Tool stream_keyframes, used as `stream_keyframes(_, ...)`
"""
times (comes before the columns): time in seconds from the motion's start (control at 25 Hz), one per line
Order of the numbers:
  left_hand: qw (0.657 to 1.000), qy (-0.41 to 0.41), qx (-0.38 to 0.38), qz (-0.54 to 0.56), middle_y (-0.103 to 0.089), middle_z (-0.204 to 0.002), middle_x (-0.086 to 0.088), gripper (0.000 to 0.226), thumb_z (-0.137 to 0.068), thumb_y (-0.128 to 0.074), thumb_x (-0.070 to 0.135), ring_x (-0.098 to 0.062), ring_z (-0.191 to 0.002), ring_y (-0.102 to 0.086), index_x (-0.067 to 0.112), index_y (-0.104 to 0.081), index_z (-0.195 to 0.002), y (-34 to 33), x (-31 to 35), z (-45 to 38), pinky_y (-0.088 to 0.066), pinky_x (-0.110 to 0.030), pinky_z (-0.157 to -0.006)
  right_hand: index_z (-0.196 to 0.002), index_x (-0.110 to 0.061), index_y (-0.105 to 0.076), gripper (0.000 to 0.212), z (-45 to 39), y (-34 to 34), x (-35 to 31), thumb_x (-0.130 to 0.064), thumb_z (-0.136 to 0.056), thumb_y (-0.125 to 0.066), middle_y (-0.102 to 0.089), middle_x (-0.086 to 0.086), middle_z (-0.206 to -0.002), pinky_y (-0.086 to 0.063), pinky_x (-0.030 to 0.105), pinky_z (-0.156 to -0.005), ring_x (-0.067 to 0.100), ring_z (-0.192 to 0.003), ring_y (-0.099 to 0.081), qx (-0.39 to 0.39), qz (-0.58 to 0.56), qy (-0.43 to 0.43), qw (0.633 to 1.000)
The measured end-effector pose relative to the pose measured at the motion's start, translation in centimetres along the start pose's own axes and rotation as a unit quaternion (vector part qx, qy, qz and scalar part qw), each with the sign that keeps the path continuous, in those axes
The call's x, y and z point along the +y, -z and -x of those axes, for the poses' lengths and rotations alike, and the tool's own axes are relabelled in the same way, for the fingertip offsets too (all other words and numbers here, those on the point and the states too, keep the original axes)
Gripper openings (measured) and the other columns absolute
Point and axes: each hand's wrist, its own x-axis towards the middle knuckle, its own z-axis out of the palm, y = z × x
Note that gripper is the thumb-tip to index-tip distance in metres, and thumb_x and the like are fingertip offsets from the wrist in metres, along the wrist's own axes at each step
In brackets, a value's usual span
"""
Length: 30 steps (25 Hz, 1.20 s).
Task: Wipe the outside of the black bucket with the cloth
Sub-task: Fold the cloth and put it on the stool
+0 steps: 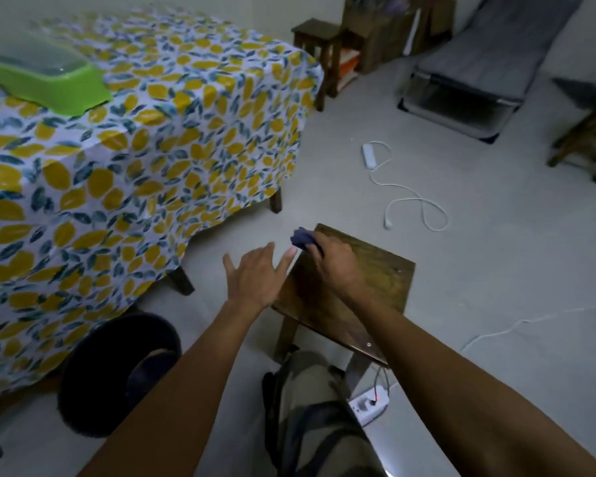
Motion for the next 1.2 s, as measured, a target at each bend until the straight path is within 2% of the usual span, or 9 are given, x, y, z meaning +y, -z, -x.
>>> stream_keyframes(0.12,0.975,0.038,-0.106,0.192,-0.064,-0.132,-0.006,0.102,-0.080,0.005,0.085,-0.030,-0.125,-0.054,0.026,-0.061,-0.131,-2.3,4.2,-1.3,-0.027,-0.056,-0.114,-0.129,-0.025,-0.056,0.030,2.7,1.8,3.2,-0.029,-0.100,-0.049,-0.069,0.006,-0.118,-0.050,0.035,-0.090,0.023,-0.101,-0.064,0.000,0.018,-0.008,1.000)
stream_keyframes(0.2,0.919,0.093,-0.154,0.350,-0.069,-0.123,-0.007,0.111,-0.068,-0.004,0.096,-0.028,-0.114,-0.062,0.022,-0.067,-0.121,-3.5,6.0,-2.2,-0.040,-0.050,-0.109,-0.128,-0.026,-0.055,0.028,4.1,2.2,4.7,-0.030,-0.101,-0.048,-0.068,0.006,-0.117,-0.049,0.034,-0.088,0.022,-0.100,-0.062,-0.012,0.023,-0.009,1.000)
stream_keyframes(0.28,0.857,0.140,-0.175,0.465,-0.070,-0.117,-0.006,0.093,-0.076,-0.027,0.090,-0.025,-0.106,-0.065,0.017,-0.068,-0.117,-4.1,7.5,-2.6,-0.048,-0.045,-0.103,-0.126,-0.028,-0.055,0.027,5.0,2.0,5.5,-0.032,-0.100,-0.048,-0.066,0.004,-0.118,-0.046,0.031,-0.087,0.021,-0.102,-0.060,-0.025,0.025,0.000,0.999)
stream_keyframes(0.44,0.786,0.192,-0.168,0.564,-0.073,-0.108,-0.013,0.045,-0.085,-0.072,0.043,-0.028,-0.098,-0.069,0.007,-0.068,-0.110,-5.3,9.3,-4.0,-0.057,-0.045,-0.090,-0.138,-0.030,-0.047,0.056,5.3,2.3,6.5,-0.045,-0.087,-0.066,-0.057,0.002,-0.135,-0.042,0.036,-0.103,0.020,-0.119,-0.051,-0.073,0.005,-0.014,0.997)
stream_keyframes(0.64,0.761,0.128,-0.194,0.605,-0.069,-0.120,-0.015,0.034,-0.093,-0.066,0.024,-0.029,-0.107,-0.068,0.008,-0.063,-0.123,-5.1,10.0,-5.0,-0.056,-0.045,-0.093,-0.132,-0.041,-0.041,0.082,5.1,4.7,6.9,-0.061,-0.064,-0.082,-0.043,-0.009,-0.139,-0.039,0.029,-0.103,0.010,-0.124,-0.042,-0.063,-0.165,-0.084,0.981)
stream_keyframes(0.76,0.783,0.058,-0.175,0.594,-0.067,-0.126,-0.010,0.032,-0.098,-0.059,0.026,-0.025,-0.111,-0.066,0.013,-0.059,-0.127,-3.8,10.3,-5.2,-0.056,-0.042,-0.094,-0.138,-0.038,-0.030,0.096,5.0,5.7,7.6,-0.061,-0.062,-0.084,-0.037,-0.010,-0.141,-0.045,0.028,-0.096,0.011,-0.121,-0.045,0.016,-0.330,-0.247,0.911)
stream_keyframes(0.88,0.758,0.027,-0.188,0.625,-0.067,-0.126,-0.008,0.030,-0.100,-0.055,0.025,-0.021,-0.112,-0.066,0.017,-0.057,-0.129,-2.1,10.1,-4.9,-0.058,-0.031,-0.083,-0.142,-0.035,-0.032,0.102,4.9,5.8,8.7,-0.081,-0.060,-0.070,-0.043,0.005,-0.149,-0.047,0.042,-0.103,0.023,-0.125,-0.051,-0.043,-0.465,-0.400,0.789)
stream_keyframes(1.0,0.715,0.028,-0.218,0.664,-0.066,-0.129,-0.007,0.030,-0.100,-0.054,0.029,-0.022,-0.116,-0.065,0.025,-0.056,-0.130,-1.2,9.3,-4.5,-0.059,-0.031,-0.083,-0.133,-0.016,-0.050,0.080,5.2,5.6,8.3,-0.067,-0.074,-0.070,-0.061,0.010,-0.134,-0.043,0.048,-0.108,0.026,-0.123,-0.058,-0.119,-0.610,-0.410,0.668)
stream_keyframes(1.2,0.683,0.042,-0.253,0.684,-0.062,-0.135,-0.012,0.042,-0.103,-0.049,0.032,-0.027,-0.125,-0.060,0.027,-0.045,-0.145,-2.6,6.6,-4.1,-0.049,-0.041,-0.103,-0.131,-0.011,-0.055,0.047,5.5,5.0,6.5,-0.028,-0.089,-0.069,-0.061,0.019,-0.132,-0.048,0.048,-0.103,0.034,-0.116,-0.063,-0.127,-0.689,-0.418,0.578)
